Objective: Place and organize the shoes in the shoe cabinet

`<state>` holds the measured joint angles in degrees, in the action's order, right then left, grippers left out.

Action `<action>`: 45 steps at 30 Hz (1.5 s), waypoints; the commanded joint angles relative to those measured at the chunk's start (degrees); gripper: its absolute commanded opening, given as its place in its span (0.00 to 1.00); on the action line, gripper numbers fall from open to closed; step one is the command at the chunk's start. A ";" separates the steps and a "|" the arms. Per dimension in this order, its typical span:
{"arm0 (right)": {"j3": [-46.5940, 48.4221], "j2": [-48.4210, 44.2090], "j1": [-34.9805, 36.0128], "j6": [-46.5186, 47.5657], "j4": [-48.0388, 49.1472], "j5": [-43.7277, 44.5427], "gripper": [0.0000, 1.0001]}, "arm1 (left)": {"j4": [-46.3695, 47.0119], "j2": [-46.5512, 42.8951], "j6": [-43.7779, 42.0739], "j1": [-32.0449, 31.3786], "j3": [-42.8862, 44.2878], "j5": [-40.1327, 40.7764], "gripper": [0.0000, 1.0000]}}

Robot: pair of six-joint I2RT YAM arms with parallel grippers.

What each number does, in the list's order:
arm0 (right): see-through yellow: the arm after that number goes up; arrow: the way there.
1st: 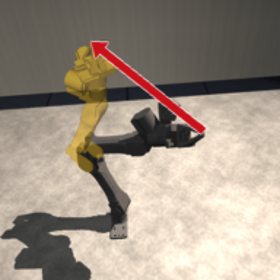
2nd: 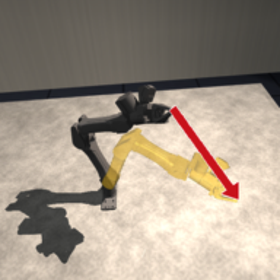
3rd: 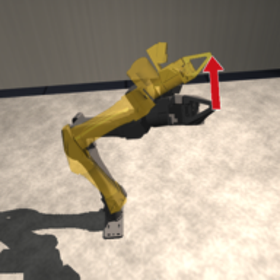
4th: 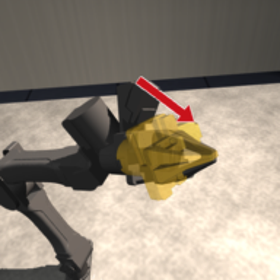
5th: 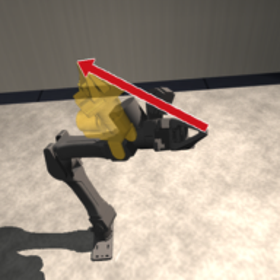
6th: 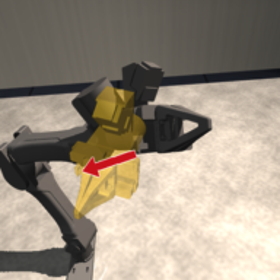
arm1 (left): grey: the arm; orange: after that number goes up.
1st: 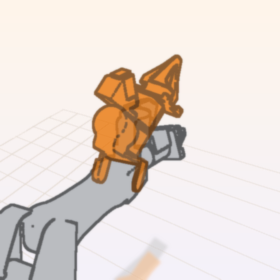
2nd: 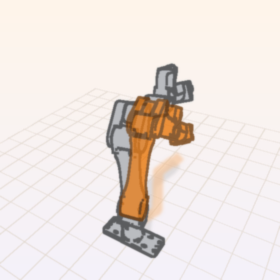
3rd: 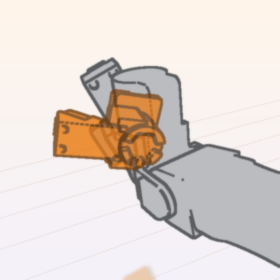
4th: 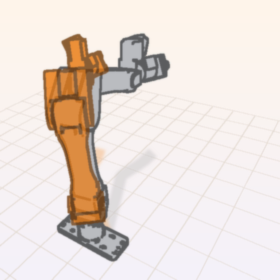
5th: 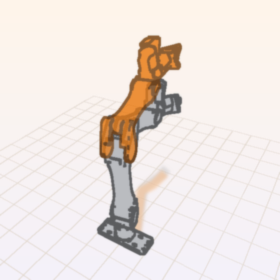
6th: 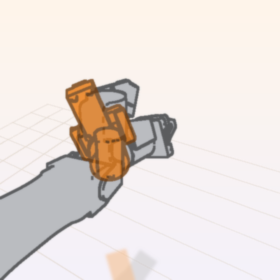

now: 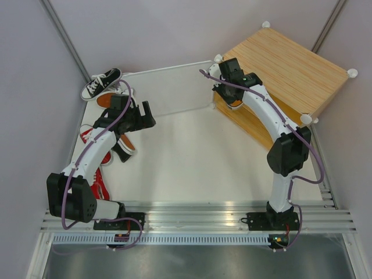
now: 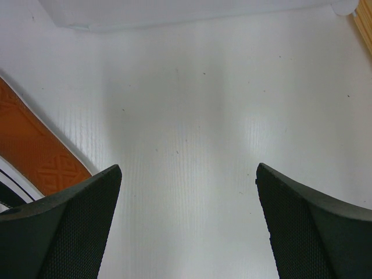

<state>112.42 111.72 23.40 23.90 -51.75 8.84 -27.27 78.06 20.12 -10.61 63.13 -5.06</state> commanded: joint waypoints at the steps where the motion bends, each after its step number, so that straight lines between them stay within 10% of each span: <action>1: 3.42 1.22 -0.72 3.96 7.36 9.16 0.04 | 1.51 -0.37 1.41 0.33 -0.12 -0.92 0.99; 18: 1.57 -3.35 -0.29 -4.28 10.79 15.06 0.52 | 1.34 0.25 1.68 0.50 0.06 -1.79 0.99; 33: -28.12 -23.56 7.97 -37.60 35.39 31.05 0.62 | 1.25 0.07 2.12 0.86 0.15 -1.88 0.99; 45: -23.84 -14.70 7.98 -53.77 33.56 43.19 0.64 | 0.55 -0.98 2.21 0.94 0.24 -1.53 0.99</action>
<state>84.66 94.76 31.86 -23.33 -18.41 47.83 -27.33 78.26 20.82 -9.98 63.13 -6.26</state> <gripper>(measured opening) 0.634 0.993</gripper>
